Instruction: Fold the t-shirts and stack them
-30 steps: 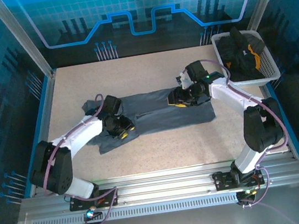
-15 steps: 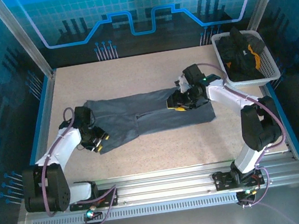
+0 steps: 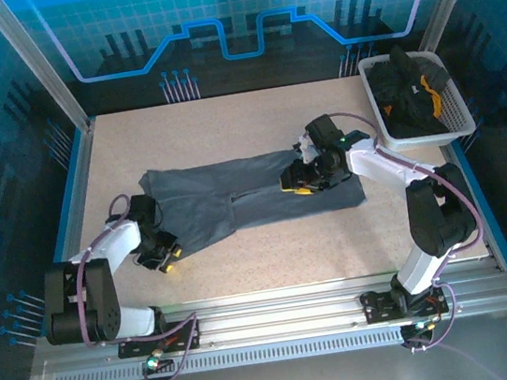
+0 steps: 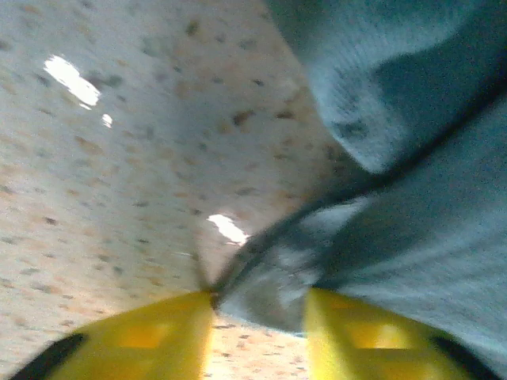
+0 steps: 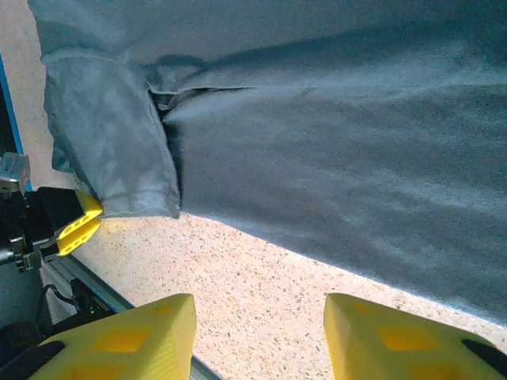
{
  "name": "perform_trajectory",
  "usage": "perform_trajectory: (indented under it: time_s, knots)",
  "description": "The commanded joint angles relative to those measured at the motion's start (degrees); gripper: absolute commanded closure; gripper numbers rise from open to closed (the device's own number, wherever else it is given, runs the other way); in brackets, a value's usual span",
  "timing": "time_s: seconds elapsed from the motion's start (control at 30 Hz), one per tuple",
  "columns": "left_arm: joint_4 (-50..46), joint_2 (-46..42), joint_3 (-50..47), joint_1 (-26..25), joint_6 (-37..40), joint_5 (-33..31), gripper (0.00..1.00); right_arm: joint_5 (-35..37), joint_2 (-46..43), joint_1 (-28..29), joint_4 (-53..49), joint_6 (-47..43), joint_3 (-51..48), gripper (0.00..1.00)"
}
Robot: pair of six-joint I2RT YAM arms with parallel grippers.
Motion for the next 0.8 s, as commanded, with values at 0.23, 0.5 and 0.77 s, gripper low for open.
perform_trajectory:
  time_s: [0.23,0.5,0.77]
  knots:
    - [4.57,-7.19,-1.94,-0.9,-6.13,2.56,1.0,-0.1,-1.77,0.7,0.31,0.25,-0.44,0.52]
    - [-0.49,-17.73,-5.66,-3.24,-10.77,4.82,1.0,-0.59,-0.15,0.76,1.03,0.12,0.08,0.52]
    - [-4.14,-21.69,-6.76,-6.68,-12.57,3.06,1.0,-1.16,1.9,0.73,0.97,-0.28,1.47,0.53]
